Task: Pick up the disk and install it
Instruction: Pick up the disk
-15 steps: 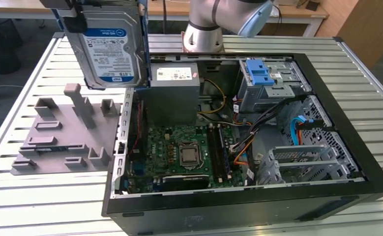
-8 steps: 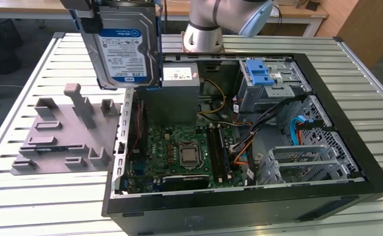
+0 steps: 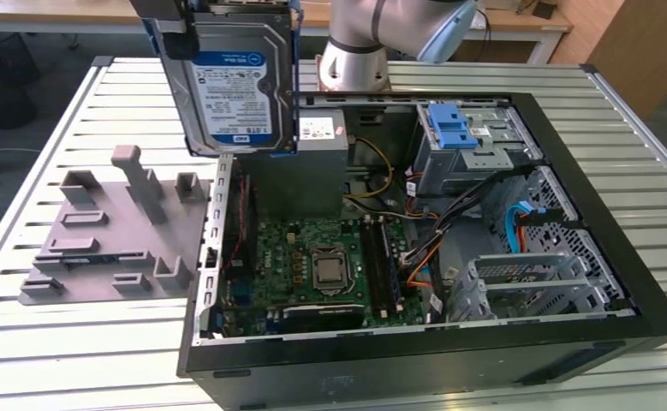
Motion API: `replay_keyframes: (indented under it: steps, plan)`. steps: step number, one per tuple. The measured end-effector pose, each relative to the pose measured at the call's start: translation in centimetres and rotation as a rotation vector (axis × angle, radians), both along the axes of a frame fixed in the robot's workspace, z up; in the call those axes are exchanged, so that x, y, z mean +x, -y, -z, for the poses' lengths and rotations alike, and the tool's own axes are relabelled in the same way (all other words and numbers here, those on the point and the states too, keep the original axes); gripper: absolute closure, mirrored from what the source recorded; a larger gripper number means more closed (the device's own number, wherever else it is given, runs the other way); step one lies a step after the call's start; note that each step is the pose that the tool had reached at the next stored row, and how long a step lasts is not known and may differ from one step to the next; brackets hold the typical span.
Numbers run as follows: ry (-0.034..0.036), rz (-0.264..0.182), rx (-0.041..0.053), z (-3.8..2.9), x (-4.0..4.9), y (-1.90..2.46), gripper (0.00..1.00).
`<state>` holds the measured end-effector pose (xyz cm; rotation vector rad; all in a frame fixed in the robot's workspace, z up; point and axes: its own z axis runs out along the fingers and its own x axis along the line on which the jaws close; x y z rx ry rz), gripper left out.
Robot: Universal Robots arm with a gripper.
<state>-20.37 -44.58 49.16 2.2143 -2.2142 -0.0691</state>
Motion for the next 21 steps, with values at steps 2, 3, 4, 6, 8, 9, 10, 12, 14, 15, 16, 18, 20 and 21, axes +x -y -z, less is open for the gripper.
replay_keyframes:
  steps: [2, 3, 4, 6, 8, 9, 10, 12, 14, 15, 16, 18, 20, 21]
  plan:
    - [0.0000, 0.000, 0.0000, 0.02, 0.07, 0.00, 0.64]
    - [0.0000, 0.000, 0.0000, 0.03, 0.11, 0.00, 0.64]
    - [-0.0001, 0.000, -0.0001, 0.04, 0.16, 0.00, 0.64]
    - [0.0000, 0.000, 0.0000, 0.06, 0.25, 0.00, 0.64]
    - [-0.0001, 0.000, -0.0001, 0.08, 0.38, 0.00, 0.64]
    - [-0.0001, 0.000, -0.0001, 0.09, 0.45, 0.00, 0.64]
    - [-0.0001, 0.000, -0.0001, 0.10, 0.53, 0.01, 0.64]
    - [0.0000, 0.000, -0.0001, 0.12, 0.81, 0.01, 0.64]
    - [0.0000, 0.000, -0.0001, 0.15, 1.18, 0.01, 0.64]
    - [0.0000, 0.000, 0.0000, 0.16, 1.36, 0.01, 0.64]
    - [0.0000, 0.000, 0.0000, 0.18, 1.58, 0.01, 0.64]
    - [0.0000, 0.000, 0.0000, 0.21, 2.04, 0.01, 0.64]
    - [0.0000, 0.000, 0.0000, 0.23, 2.54, 0.03, 0.64]
    - [-0.0001, 0.000, -0.0001, 0.24, 2.78, 0.04, 0.64]
